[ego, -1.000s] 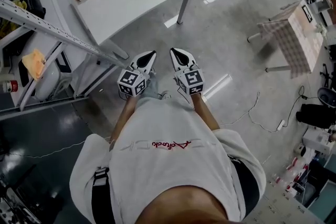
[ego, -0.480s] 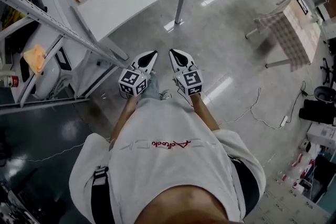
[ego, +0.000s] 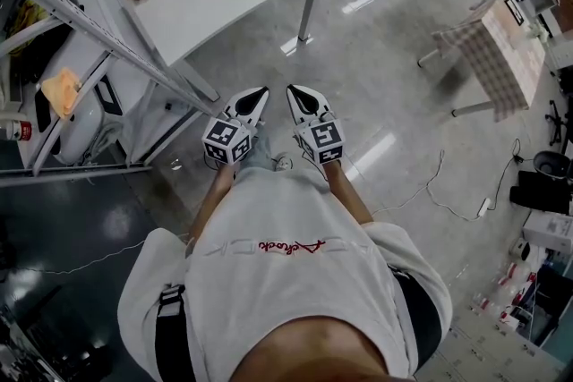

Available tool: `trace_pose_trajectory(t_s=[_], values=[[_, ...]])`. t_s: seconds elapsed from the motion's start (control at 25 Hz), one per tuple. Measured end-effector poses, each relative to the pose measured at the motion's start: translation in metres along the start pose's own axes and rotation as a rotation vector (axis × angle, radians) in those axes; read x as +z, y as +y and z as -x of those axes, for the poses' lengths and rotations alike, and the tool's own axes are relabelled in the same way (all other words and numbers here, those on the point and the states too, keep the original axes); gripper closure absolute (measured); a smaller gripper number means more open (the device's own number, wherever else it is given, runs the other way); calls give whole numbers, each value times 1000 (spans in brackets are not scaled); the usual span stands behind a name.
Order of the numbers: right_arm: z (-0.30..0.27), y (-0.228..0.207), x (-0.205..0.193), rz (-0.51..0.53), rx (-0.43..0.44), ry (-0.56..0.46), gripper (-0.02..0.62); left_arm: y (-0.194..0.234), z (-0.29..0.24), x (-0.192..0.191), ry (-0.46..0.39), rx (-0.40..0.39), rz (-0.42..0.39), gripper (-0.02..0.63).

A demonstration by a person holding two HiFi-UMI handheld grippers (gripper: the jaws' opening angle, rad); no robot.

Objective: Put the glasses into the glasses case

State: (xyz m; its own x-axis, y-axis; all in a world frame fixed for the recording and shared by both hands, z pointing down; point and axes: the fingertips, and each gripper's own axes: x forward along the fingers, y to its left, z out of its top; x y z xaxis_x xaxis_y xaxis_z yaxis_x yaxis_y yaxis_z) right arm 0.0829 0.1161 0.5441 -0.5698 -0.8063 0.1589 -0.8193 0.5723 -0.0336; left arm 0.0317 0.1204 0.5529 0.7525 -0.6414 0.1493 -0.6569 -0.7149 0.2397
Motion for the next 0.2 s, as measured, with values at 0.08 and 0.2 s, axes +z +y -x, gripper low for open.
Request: trace_pose_trajectory(t_s=[0.08, 0.2], values=[[1, 1, -1, 1, 1, 3, 577, -1, 1, -1, -1, 1, 1, 598], [2, 2, -2, 2, 0, 4, 577, -1, 2, -3, -3, 1, 1, 598]])
